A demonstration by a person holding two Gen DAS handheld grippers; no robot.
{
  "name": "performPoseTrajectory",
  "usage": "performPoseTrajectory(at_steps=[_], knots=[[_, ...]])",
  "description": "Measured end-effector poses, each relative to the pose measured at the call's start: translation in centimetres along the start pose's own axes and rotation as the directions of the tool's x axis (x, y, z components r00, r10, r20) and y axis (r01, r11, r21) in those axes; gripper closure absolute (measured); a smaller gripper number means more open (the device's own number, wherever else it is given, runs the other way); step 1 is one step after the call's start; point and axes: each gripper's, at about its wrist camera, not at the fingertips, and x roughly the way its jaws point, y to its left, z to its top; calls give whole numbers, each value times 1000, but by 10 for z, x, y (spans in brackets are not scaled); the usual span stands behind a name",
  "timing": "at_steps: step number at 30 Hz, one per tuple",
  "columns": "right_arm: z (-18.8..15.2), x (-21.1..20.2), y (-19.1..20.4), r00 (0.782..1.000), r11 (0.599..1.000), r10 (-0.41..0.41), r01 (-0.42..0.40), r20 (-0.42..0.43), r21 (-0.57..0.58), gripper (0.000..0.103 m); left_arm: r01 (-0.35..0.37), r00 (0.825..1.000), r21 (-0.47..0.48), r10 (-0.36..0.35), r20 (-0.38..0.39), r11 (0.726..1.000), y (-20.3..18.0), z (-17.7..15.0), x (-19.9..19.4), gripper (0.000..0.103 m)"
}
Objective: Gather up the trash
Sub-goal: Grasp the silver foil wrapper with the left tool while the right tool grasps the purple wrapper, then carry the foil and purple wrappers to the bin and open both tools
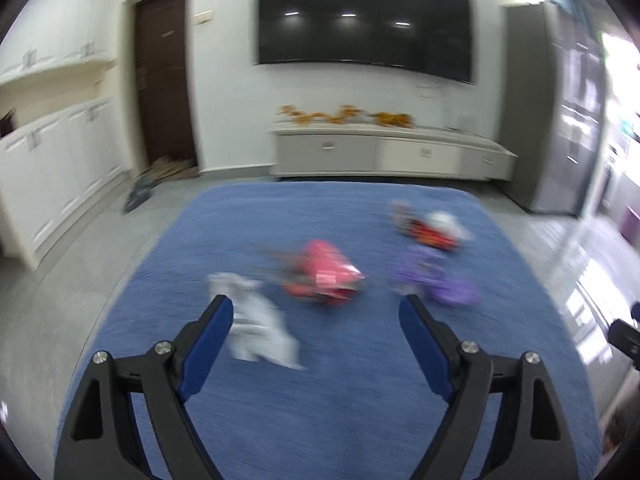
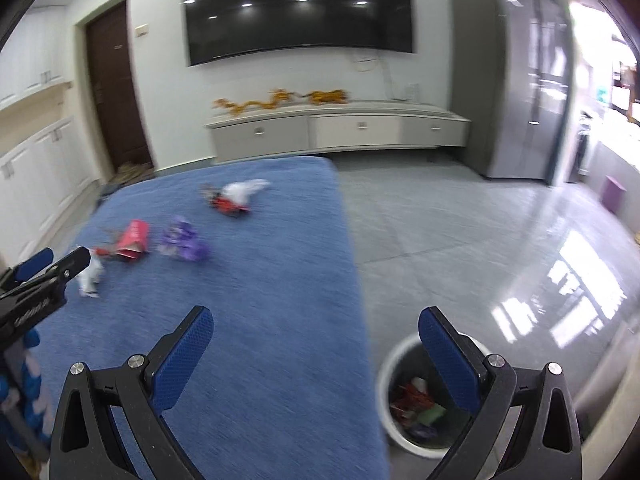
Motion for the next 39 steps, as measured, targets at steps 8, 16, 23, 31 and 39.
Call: performPoseTrajectory(at_steps=[8,16,23,31,39], knots=[[43,83,51,976,977,206,-209,-65,-39,0,-41,996,-104,33,-79,994,68,6,50,17],[61,154,79,940,947,318,-322,-127,-7,0,7,985,-108,-26,-171,994,66,-4,92,17],[53,184,97,913,930,361,-368,-192,-3,21,44,972,-128,-72,-223,991,66,-10,100,22],[43,164,91,901,917,387,-397,-195,-16,63,96,963,-135,-127,-237,986,62,-21,88,58],[25,99,65,896,905,424,-424,-132,27,65,155,970,-88,-169,-178,984,55,-22,35,60]])
